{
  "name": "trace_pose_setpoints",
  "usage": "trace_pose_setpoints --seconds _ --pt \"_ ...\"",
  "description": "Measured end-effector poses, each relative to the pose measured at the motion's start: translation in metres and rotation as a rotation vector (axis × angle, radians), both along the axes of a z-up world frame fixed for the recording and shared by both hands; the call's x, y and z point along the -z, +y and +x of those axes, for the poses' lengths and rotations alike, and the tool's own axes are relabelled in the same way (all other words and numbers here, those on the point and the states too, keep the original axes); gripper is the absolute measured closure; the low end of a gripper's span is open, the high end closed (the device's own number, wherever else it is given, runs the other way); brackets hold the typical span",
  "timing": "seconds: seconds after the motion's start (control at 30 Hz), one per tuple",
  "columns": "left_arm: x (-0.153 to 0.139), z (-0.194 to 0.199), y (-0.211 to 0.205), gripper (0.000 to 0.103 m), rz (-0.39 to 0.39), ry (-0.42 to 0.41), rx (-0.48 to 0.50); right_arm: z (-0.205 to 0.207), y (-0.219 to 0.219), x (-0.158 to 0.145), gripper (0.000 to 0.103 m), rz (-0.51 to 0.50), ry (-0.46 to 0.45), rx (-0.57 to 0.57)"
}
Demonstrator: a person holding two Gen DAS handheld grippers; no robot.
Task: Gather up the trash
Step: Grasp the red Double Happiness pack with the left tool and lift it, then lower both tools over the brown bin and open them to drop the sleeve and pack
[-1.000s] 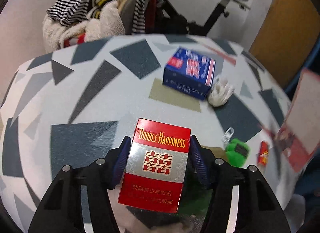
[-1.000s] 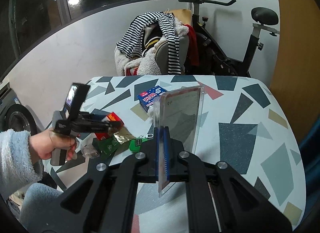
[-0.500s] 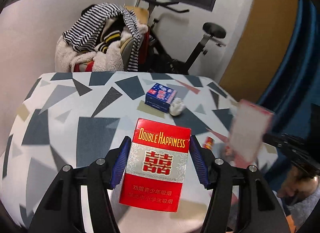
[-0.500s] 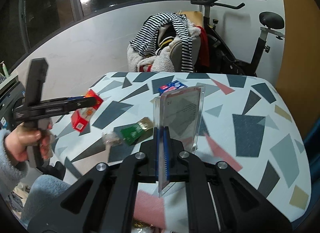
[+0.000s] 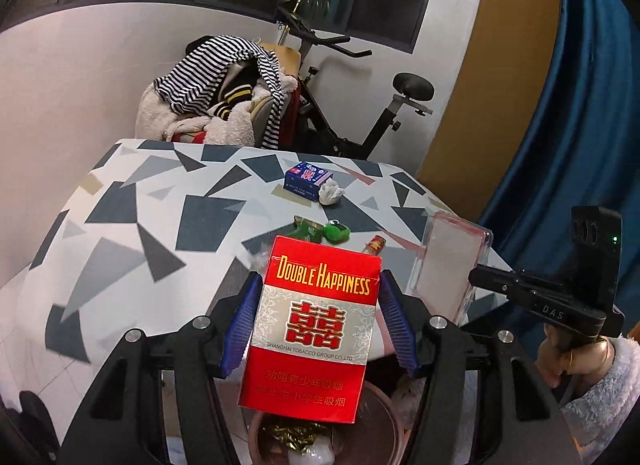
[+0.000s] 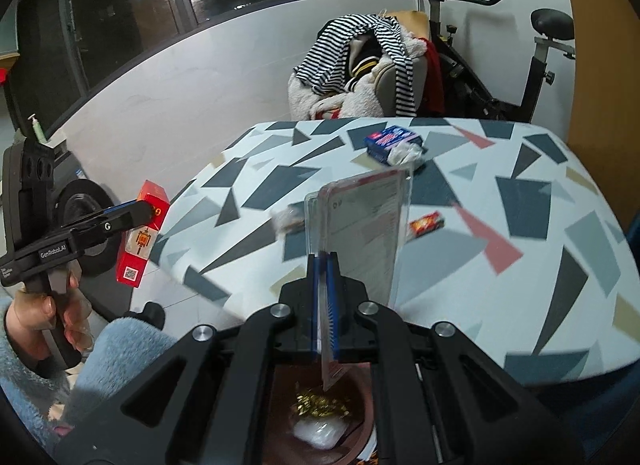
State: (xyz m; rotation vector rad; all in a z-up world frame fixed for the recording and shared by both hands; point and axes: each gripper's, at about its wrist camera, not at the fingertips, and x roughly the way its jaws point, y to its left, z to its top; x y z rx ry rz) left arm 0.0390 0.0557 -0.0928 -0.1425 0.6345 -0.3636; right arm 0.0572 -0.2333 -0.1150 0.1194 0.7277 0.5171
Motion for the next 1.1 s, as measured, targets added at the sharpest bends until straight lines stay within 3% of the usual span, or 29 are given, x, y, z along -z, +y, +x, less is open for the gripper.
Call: trace_pose_setpoints --seconds 0.33,0.73,1.1 --pt "-0.003 -0.04 -0.004 0.045 0.006 -0.031 0.023 -0.05 0.011 0.005 0.095 0.046 0.067 -0.082" --pt "0.012 -0.045 0.003 0.045 -0.028 -0.003 0.02 -0.047 0.058 0.085 0.095 -0.053 0.292 -0.212" --pt "0.032 -0.039 0.007 0.045 -0.037 0.043 0.016 -0.035 0.084 0.126 0.093 -0.072 0.358 -0.28"
